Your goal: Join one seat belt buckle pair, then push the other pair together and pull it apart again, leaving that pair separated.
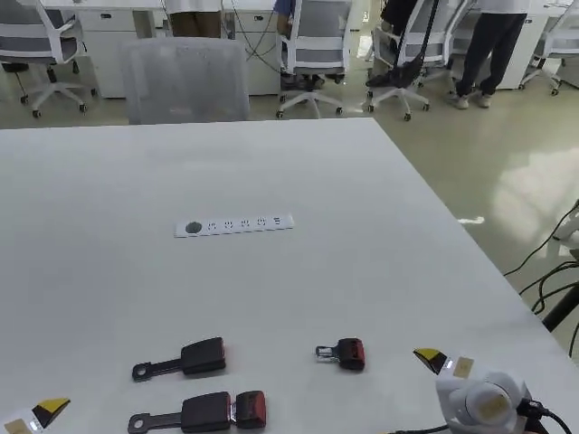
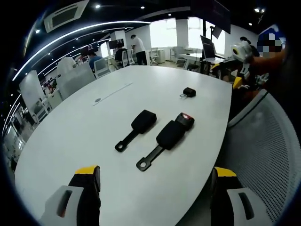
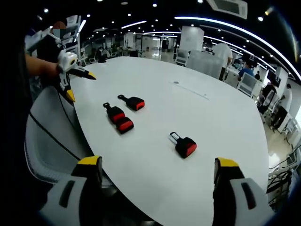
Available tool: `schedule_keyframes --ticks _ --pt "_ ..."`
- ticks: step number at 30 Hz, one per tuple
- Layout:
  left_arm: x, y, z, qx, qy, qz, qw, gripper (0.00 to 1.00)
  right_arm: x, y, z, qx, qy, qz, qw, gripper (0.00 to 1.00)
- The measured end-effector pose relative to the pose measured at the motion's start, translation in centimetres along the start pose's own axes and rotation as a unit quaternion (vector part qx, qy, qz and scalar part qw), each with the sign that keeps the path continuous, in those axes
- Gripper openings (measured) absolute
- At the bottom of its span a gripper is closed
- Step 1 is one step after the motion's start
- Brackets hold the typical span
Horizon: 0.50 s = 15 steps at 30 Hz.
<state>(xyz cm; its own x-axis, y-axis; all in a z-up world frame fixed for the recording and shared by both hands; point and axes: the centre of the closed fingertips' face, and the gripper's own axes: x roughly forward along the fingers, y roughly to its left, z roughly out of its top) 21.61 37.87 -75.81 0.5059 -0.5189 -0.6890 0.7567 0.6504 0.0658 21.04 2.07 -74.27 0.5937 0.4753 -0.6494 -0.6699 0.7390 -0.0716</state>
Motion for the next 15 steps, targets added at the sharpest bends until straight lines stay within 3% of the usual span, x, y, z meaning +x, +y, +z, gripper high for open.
schedule_keyframes --ticks 10,15 --pt "-0.12 0.36 -0.86 0.002 -0.003 -0.008 1.0 1.0 -0.31 0.08 0.44 -0.01 0.001 -0.005 0.9999 1.0" --pt "-0.23 0.52 -0.55 -0.009 -0.023 -0.003 0.9997 1.0 -0.05 0.64 0.74 -0.002 -0.004 -0.007 1.0 1.0"
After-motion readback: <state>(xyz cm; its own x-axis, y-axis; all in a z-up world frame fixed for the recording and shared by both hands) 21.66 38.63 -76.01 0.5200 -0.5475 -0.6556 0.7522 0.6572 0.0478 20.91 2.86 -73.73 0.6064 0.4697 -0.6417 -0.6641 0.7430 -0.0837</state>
